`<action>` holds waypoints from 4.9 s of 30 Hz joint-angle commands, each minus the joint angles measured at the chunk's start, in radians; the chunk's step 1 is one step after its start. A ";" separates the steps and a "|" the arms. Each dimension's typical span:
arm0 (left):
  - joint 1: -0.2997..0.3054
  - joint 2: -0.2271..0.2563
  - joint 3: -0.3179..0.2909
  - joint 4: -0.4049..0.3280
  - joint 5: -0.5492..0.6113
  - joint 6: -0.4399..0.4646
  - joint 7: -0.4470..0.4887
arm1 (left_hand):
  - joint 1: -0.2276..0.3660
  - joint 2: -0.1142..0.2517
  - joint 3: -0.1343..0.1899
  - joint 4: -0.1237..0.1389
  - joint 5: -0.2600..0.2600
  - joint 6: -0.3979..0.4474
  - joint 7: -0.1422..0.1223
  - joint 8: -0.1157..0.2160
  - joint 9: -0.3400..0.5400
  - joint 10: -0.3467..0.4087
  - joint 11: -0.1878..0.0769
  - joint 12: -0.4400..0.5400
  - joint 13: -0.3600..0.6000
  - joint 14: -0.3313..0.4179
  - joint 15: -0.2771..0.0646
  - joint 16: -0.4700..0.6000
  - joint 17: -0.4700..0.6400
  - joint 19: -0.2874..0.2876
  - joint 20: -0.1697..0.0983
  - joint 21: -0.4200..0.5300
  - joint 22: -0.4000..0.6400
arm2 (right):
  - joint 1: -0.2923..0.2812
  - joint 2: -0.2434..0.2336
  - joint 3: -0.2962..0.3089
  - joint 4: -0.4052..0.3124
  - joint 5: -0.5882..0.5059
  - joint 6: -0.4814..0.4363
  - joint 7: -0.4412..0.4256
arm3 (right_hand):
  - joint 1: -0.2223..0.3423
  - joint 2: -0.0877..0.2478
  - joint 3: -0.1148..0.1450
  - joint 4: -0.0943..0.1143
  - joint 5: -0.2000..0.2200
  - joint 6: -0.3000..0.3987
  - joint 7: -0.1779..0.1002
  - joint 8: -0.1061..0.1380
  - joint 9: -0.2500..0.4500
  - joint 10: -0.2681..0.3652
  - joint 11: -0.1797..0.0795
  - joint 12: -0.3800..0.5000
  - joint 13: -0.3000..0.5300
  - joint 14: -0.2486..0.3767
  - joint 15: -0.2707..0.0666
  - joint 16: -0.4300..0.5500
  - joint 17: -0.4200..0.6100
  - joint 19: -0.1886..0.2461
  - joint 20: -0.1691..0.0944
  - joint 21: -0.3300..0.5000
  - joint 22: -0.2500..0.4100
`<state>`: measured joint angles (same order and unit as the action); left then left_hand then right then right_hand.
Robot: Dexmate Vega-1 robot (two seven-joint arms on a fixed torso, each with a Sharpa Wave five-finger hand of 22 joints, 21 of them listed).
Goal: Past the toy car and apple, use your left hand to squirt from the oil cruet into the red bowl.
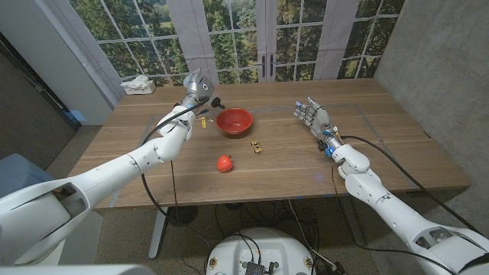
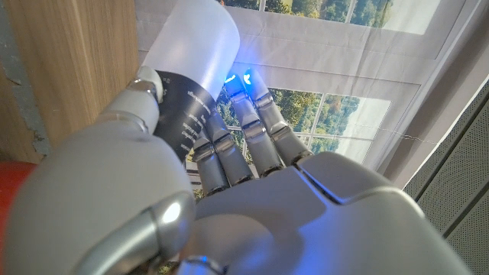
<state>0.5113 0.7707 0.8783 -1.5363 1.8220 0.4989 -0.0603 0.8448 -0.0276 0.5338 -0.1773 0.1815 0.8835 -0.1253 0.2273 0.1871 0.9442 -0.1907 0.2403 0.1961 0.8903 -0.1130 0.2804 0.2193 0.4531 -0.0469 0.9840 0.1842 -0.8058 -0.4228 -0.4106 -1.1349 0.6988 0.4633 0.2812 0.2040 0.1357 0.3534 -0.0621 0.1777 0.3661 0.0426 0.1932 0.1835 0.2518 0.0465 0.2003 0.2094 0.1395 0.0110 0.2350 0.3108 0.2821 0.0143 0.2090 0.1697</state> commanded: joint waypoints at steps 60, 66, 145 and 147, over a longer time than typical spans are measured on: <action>-0.042 0.089 -0.044 -0.171 -0.148 -0.296 -0.110 | 0.217 0.153 -0.099 0.076 0.276 0.140 -0.073 0.227 0.180 0.204 -0.027 0.048 0.385 0.204 -0.128 -0.007 0.080 -0.019 -0.130 0.181 0.018 | 0.001 0.027 0.008 0.037 0.013 0.043 0.043 | -0.012 0.004 -0.003 -0.005 -0.001 0.000 -0.001 0.001 0.004 0.005 0.005 0.006 -0.001 0.001 0.001 0.001 -0.006 0.010 0.000 -0.008 0.005; -0.035 0.087 -0.045 -0.166 -0.128 -0.287 -0.112 | 0.233 0.171 -0.101 0.061 0.231 0.116 -0.064 0.198 0.135 0.189 -0.029 -0.016 0.335 0.194 -0.129 -0.031 0.058 -0.029 -0.128 0.219 0.017 | -0.002 0.023 0.008 0.029 0.011 0.040 0.036 | -0.013 0.005 -0.003 -0.006 -0.001 0.000 -0.001 0.001 0.004 0.003 0.005 0.006 -0.001 0.001 0.001 0.001 -0.007 0.010 0.001 -0.008 0.005; 0.179 -0.049 -0.186 -0.163 -0.111 0.178 -0.113 | -0.117 0.150 -0.028 0.061 0.063 -0.301 -0.039 -0.030 0.007 -0.259 -0.027 -0.044 0.007 -0.142 -0.121 -0.072 -0.017 -0.065 -0.124 0.095 -0.010 | -0.037 -0.049 -0.004 -0.144 -0.052 -0.006 -0.059 | -0.023 0.004 -0.002 -0.012 -0.001 -0.002 -0.004 0.002 0.004 0.005 0.006 0.006 -0.002 0.003 0.003 0.001 -0.013 0.014 0.004 -0.010 0.005; 0.191 -0.060 -0.191 -0.158 -0.121 0.207 -0.098 | -0.120 0.149 -0.028 0.060 0.063 -0.303 -0.035 -0.031 0.007 -0.259 -0.027 -0.043 0.007 -0.141 -0.121 -0.071 -0.017 -0.063 -0.124 0.094 -0.010 | -0.041 -0.053 -0.004 -0.157 -0.056 -0.011 -0.068 | -0.023 0.004 -0.002 -0.012 -0.001 -0.002 -0.003 0.002 0.004 0.005 0.006 0.006 -0.002 0.003 0.004 0.001 -0.013 0.014 0.004 -0.010 0.005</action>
<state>0.6311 0.7580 0.7335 -1.7052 1.7574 0.5577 -0.2359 0.7352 0.1196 0.4999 -0.1284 0.2464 0.5769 -0.1657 0.1927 0.1946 0.6870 -0.2179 0.1963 0.1988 0.7538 -0.0788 0.2022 0.1999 0.3775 -0.0429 1.0797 0.1721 -0.8297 -0.4508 -0.4118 -1.2308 0.6637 0.4742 0.2482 0.1843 0.1344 0.3479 -0.0676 0.1777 0.3659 0.0427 0.1932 0.1835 0.2518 0.0464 0.2003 0.2048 0.1394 0.0109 0.2350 0.2972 0.2856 0.0178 0.1996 0.1697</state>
